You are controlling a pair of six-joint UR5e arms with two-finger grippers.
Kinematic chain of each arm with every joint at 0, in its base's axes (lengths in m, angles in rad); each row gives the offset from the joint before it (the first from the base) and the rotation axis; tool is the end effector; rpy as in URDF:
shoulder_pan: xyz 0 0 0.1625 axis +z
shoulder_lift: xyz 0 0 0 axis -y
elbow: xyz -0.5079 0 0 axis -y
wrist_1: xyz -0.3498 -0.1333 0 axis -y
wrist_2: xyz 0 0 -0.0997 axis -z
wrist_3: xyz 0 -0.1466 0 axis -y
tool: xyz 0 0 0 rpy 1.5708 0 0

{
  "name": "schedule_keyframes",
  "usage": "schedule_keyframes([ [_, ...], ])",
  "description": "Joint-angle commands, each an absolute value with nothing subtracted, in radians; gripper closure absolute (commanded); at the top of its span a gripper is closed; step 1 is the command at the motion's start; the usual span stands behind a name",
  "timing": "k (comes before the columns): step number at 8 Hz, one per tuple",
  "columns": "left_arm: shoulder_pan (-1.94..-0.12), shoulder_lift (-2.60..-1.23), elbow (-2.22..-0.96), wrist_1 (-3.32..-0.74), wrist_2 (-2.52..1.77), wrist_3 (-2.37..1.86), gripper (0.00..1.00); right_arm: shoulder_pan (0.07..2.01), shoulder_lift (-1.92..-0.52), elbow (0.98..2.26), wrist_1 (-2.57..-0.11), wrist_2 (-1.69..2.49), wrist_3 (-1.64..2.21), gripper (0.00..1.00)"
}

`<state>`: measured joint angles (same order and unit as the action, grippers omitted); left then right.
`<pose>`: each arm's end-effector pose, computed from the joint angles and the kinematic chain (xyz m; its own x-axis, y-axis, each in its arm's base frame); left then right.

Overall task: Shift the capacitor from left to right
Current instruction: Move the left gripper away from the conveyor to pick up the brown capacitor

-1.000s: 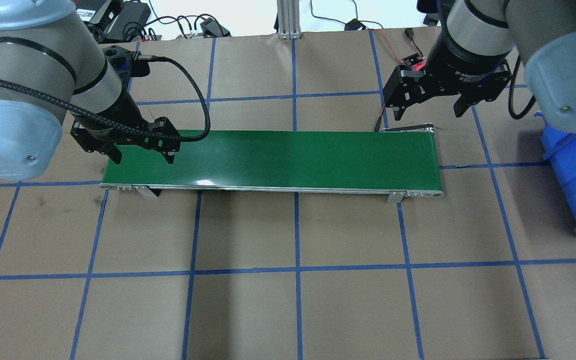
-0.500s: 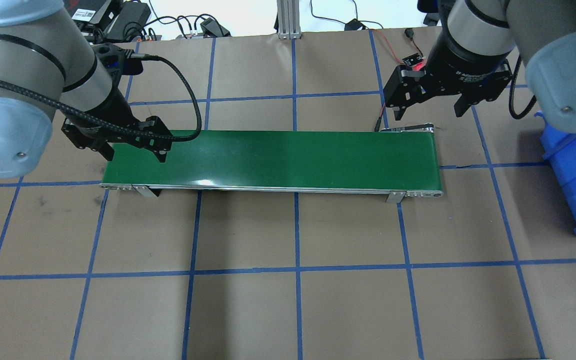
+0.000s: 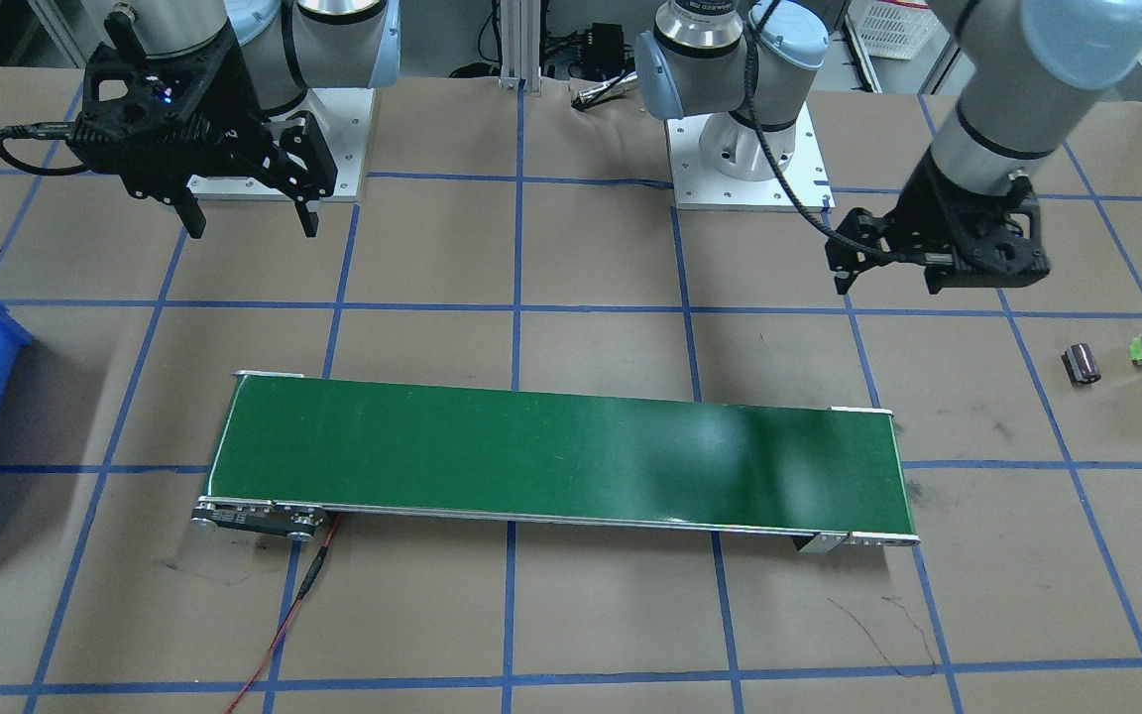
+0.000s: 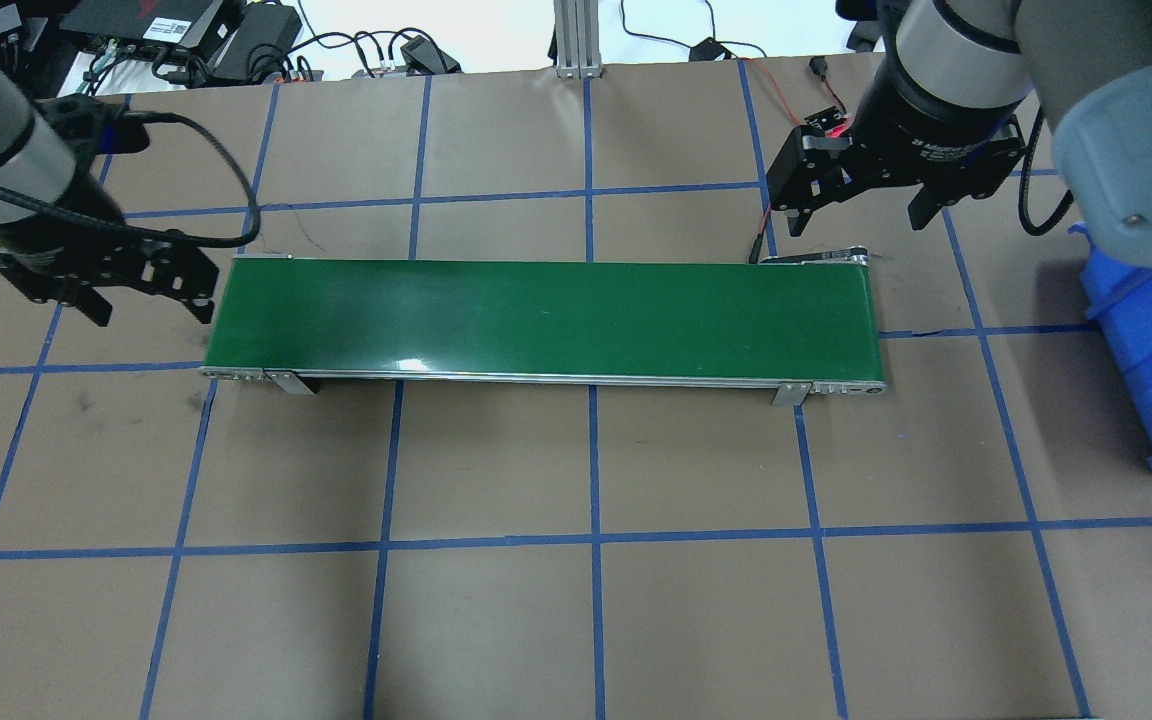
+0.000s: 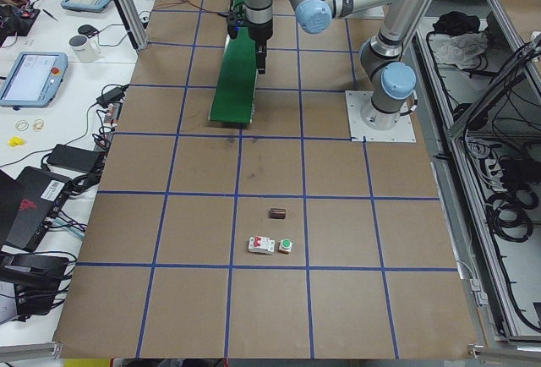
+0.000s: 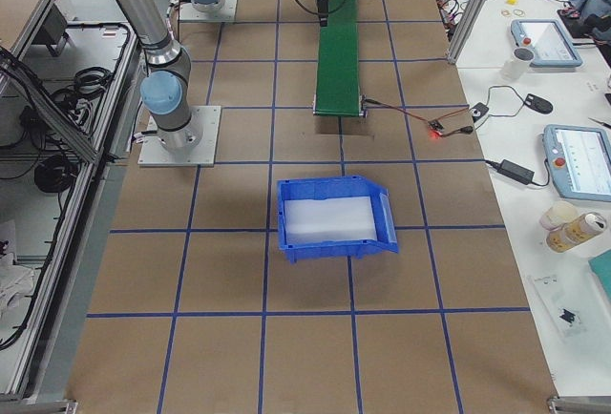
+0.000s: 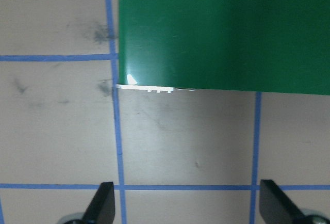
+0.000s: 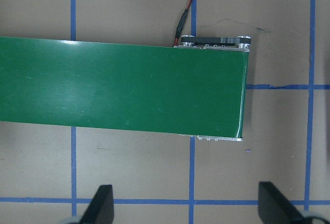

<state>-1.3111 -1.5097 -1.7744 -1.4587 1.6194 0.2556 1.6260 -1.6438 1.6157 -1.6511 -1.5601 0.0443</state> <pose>-0.0165 -0.4291 0.4704 -0.9992 -0.0025 -0.0393 -0.0042 0.9991 0.0417 0.1583 -0.4195 0.5439 -0.9998 -0.0123 -0.0154 -0.0106 0.9941 -0.1076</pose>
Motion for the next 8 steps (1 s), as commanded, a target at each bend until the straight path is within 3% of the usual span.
schedule_keyframes([
  [1, -1.030, -1.567, -1.770, -1.445, 1.618, 0.551, 0.00, 1.628, -1.646, 1.614, -1.651, -1.557, 0.044, 0.00],
  [4, -0.771, -1.721, -1.775, -1.237, 1.614, 0.899, 0.00, 1.628, -1.648, 1.606, -1.646, -1.558, 0.041, 0.00],
  [8, -0.594, -1.945, -1.764, -1.074, 1.620, 1.018, 0.00, 1.628, -1.644, 1.608, -1.651, -1.557, 0.035, 0.00],
])
